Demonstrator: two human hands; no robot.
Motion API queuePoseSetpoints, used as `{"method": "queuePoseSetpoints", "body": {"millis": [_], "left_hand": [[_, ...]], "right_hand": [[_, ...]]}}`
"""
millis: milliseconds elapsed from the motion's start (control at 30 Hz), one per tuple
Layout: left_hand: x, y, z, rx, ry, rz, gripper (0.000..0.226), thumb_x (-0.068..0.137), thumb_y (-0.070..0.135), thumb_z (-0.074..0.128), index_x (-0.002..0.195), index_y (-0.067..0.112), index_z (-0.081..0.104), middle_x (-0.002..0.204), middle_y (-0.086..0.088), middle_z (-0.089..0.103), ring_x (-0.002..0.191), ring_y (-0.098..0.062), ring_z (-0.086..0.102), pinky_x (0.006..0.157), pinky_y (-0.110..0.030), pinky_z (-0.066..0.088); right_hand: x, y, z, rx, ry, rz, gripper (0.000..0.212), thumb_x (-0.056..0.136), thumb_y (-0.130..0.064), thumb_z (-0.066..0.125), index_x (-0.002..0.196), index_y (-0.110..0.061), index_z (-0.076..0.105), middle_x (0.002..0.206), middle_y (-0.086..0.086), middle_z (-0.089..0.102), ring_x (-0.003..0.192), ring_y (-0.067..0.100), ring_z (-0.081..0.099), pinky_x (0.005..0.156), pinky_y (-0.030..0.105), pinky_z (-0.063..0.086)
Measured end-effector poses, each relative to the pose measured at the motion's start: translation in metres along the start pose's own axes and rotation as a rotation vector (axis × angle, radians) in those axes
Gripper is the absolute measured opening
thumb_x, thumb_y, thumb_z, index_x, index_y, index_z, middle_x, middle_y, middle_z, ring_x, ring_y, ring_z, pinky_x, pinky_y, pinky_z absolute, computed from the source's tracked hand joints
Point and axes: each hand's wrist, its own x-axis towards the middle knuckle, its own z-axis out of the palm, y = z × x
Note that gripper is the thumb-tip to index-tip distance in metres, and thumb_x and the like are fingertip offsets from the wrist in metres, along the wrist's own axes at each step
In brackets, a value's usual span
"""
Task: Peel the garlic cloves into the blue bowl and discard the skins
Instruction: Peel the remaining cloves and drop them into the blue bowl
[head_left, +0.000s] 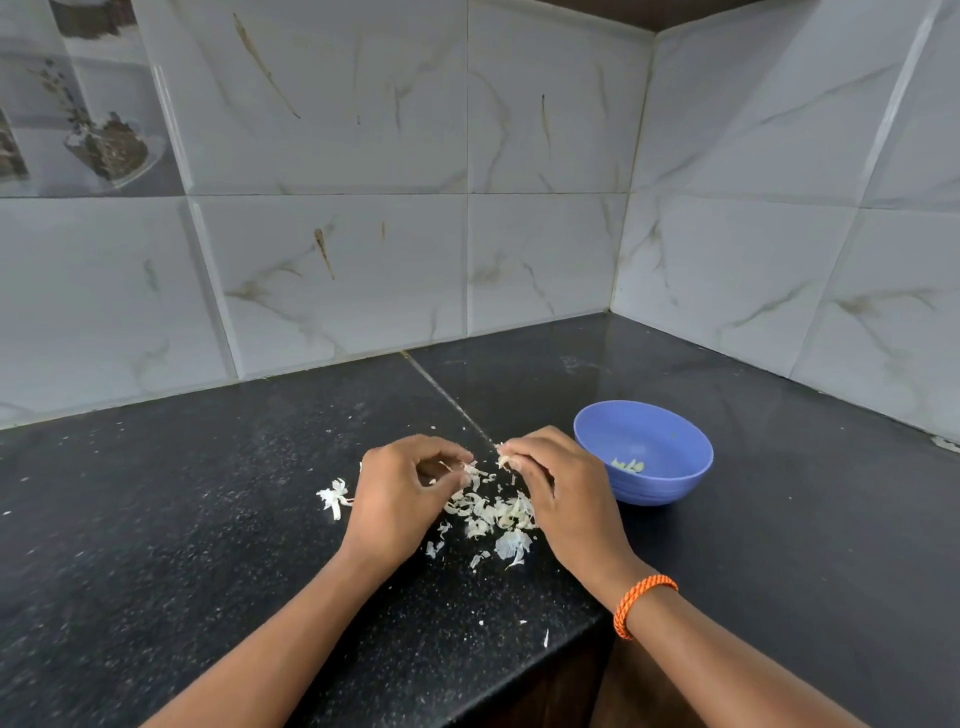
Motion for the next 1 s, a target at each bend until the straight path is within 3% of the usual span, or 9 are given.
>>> {"method": "queuePoseSetpoints", "body": {"millis": [67, 200, 333, 400, 500, 700, 833, 1000], "left_hand": [[-0.003, 0.003, 0.001, -0.018, -0.015, -0.018, 0.015, 0.088, 0.018, 0.089, 0.087, 0.032, 0.083, 0.085, 0.018, 0.078, 0.079, -0.008, 0.074, 0.076, -0.035, 0.062], [0.000, 0.004, 0.000, -0.024, 0.015, 0.020, 0.032, 0.084, 0.003, 0.088, 0.089, 0.028, 0.070, 0.088, 0.011, 0.074, 0.083, -0.013, 0.073, 0.080, -0.044, 0.063], [-0.004, 0.005, 0.003, -0.051, -0.041, 0.018, 0.015, 0.089, 0.020, 0.089, 0.094, 0.030, 0.081, 0.091, 0.014, 0.079, 0.086, -0.012, 0.076, 0.082, -0.043, 0.064], [-0.005, 0.006, 0.003, -0.071, -0.038, 0.008, 0.015, 0.089, 0.025, 0.089, 0.101, 0.031, 0.083, 0.092, 0.015, 0.080, 0.085, -0.012, 0.077, 0.082, -0.042, 0.064], [-0.004, 0.006, 0.002, -0.075, -0.032, 0.006, 0.014, 0.088, 0.029, 0.090, 0.101, 0.031, 0.084, 0.092, 0.016, 0.081, 0.085, -0.012, 0.077, 0.081, -0.043, 0.064], [-0.006, 0.006, 0.005, 0.027, -0.019, 0.053, 0.008, 0.091, 0.029, 0.086, 0.097, 0.035, 0.085, 0.092, 0.025, 0.079, 0.083, -0.009, 0.076, 0.076, -0.040, 0.064], [-0.007, 0.006, 0.008, 0.139, 0.027, 0.076, 0.011, 0.092, 0.029, 0.085, 0.095, 0.039, 0.083, 0.090, 0.029, 0.076, 0.078, -0.004, 0.073, 0.070, -0.037, 0.062], [-0.007, 0.005, 0.009, 0.227, 0.041, 0.085, 0.009, 0.092, 0.029, 0.084, 0.095, 0.038, 0.082, 0.090, 0.027, 0.075, 0.075, -0.001, 0.070, 0.068, -0.038, 0.061]], "right_hand": [[0.001, 0.001, 0.001, 0.029, 0.000, 0.007, 0.018, 0.104, -0.008, 0.068, 0.114, -0.018, 0.079, 0.105, -0.012, 0.071, 0.097, 0.005, 0.068, 0.080, 0.028, 0.057], [0.001, 0.000, 0.004, 0.082, 0.007, 0.025, 0.025, 0.098, -0.002, 0.074, 0.114, -0.020, 0.083, 0.103, -0.013, 0.076, 0.095, 0.004, 0.071, 0.078, 0.027, 0.058], [0.000, -0.002, 0.006, 0.145, 0.055, 0.092, 0.029, 0.094, -0.006, 0.079, 0.117, -0.024, 0.083, 0.101, -0.013, 0.080, 0.091, 0.003, 0.074, 0.076, 0.025, 0.059], [-0.001, -0.006, 0.007, 0.190, 0.038, 0.131, 0.037, 0.095, -0.008, 0.079, 0.125, -0.028, 0.080, 0.098, -0.013, 0.081, 0.078, 0.001, 0.071, 0.068, 0.013, 0.050], [-0.001, -0.010, 0.007, 0.221, 0.017, 0.170, 0.041, 0.096, -0.009, 0.078, 0.131, -0.029, 0.076, 0.091, -0.013, 0.080, 0.055, 0.004, 0.058, 0.060, 0.010, 0.043], [-0.001, -0.011, 0.009, 0.176, 0.046, 0.158, 0.011, 0.094, -0.016, 0.082, 0.103, -0.020, 0.083, 0.080, -0.020, 0.075, 0.057, 0.008, 0.060, 0.057, 0.012, 0.041], [-0.001, -0.010, 0.010, 0.170, 0.050, 0.142, 0.008, 0.093, -0.015, 0.082, 0.101, -0.018, 0.083, 0.070, -0.033, 0.065, 0.056, 0.008, 0.058, 0.058, 0.010, 0.039], [-0.002, -0.011, 0.012, 0.184, 0.063, 0.138, 0.009, 0.093, -0.016, 0.083, 0.100, -0.020, 0.083, 0.074, -0.028, 0.068, 0.055, 0.009, 0.055, 0.057, 0.012, 0.040]]}}
